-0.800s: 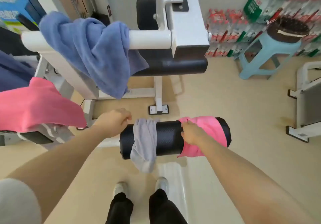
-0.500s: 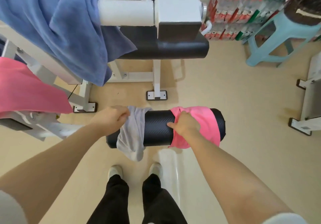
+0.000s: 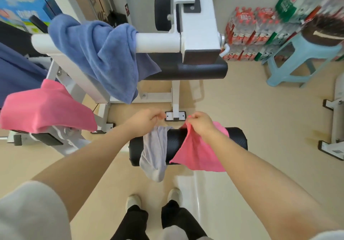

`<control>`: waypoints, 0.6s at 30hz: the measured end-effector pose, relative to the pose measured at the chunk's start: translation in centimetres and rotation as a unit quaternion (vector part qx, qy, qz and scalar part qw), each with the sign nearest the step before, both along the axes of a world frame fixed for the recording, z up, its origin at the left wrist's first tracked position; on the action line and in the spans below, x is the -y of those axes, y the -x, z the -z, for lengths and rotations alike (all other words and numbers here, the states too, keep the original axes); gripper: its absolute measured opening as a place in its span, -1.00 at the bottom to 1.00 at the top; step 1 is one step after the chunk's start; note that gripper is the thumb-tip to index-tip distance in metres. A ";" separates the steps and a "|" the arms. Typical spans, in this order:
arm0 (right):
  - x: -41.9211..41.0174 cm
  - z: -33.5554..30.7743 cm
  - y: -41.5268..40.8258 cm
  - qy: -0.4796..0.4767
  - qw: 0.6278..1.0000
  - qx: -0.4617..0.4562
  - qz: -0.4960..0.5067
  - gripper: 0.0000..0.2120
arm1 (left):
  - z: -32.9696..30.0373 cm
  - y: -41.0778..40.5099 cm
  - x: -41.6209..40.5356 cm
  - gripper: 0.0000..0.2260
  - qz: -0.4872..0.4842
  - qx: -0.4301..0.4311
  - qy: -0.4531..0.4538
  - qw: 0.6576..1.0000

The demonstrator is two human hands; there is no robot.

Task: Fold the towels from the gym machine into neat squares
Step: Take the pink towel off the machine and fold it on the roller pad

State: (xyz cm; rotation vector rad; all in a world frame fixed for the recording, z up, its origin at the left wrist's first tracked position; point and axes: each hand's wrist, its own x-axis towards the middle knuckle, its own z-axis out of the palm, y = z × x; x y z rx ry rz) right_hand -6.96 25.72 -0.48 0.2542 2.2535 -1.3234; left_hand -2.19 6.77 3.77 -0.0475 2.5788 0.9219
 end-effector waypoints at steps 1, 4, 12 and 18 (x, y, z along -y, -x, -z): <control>0.9 -1.8 0.2 0.062 0.998 0.015 0.005 -0.68 | -0.9 0.2 -0.1 -0.63 0.001 -0.012 -0.005 1.000; 3.7 -6.4 0.0 0.252 0.966 0.053 0.004 -0.78 | -3.8 0.5 0.1 -0.59 0.009 -0.059 -0.078 0.995; 9.1 -16.8 -2.3 0.457 0.886 0.082 -0.008 -0.79 | -7.8 -1.0 5.5 -0.80 -0.039 -0.224 -0.098 0.969; 12.6 -20.8 -4.4 0.575 0.815 0.074 0.015 -0.66 | -7.7 -2.7 11.1 -0.85 -0.134 -0.245 -0.019 0.960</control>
